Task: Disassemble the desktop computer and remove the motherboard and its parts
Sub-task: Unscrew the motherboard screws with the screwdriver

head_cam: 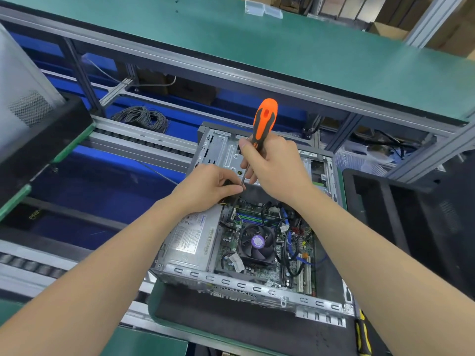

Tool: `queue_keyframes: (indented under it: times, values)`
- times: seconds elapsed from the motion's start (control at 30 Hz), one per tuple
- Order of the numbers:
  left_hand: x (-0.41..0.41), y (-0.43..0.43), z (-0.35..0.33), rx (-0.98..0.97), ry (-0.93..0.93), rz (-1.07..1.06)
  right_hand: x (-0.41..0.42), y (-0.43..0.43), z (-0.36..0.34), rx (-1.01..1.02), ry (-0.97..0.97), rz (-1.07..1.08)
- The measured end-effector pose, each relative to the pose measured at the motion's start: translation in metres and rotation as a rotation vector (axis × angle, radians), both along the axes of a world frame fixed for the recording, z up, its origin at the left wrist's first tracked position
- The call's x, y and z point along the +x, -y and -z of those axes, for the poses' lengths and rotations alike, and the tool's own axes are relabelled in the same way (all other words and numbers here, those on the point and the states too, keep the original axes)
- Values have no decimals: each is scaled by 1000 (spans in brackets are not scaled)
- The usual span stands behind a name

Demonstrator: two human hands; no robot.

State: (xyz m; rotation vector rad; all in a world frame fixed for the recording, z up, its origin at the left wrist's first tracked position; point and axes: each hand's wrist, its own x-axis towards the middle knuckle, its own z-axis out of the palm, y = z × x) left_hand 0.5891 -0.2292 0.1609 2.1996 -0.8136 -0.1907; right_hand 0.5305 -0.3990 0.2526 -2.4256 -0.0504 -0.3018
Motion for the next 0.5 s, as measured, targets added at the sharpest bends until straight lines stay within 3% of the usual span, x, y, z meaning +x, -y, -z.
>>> queue_keyframes:
  times: [0.5]
  values:
    - [0, 1, 5, -8, 52, -5, -1, -1, 2, 23, -27, -25]
